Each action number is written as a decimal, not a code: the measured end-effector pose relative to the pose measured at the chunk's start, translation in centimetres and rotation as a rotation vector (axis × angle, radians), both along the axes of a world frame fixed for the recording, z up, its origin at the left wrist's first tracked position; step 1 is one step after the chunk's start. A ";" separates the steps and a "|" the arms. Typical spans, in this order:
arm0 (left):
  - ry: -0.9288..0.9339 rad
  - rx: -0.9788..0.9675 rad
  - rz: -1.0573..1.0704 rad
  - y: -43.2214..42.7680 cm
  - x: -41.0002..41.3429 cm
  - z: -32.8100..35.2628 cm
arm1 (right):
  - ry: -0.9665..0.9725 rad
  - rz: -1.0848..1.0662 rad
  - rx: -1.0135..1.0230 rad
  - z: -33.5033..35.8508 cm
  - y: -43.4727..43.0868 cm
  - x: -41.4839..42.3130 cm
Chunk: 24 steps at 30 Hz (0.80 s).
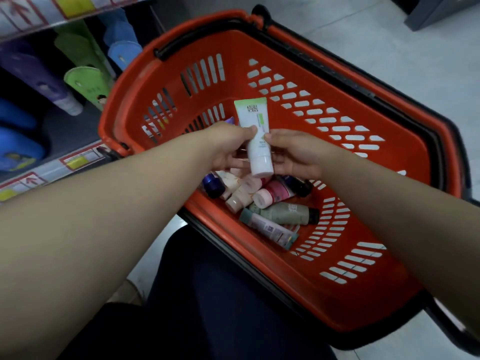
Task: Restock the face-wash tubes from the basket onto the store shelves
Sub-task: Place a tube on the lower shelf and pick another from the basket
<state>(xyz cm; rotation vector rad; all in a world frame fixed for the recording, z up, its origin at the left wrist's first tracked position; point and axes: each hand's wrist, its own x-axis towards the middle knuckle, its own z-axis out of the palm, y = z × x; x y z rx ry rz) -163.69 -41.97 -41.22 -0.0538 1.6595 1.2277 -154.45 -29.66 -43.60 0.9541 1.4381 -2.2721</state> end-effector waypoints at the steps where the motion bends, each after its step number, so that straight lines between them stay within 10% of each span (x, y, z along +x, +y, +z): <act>1: 0.009 0.011 0.022 -0.4 -0.1 0.6 | 0.016 -0.006 0.008 0.8 -0.2 -0.3; 24: 0.310 0.357 0.372 -13.4 -3.0 17.6 | 0.467 0.147 0.075 18.1 -11.9 -8.9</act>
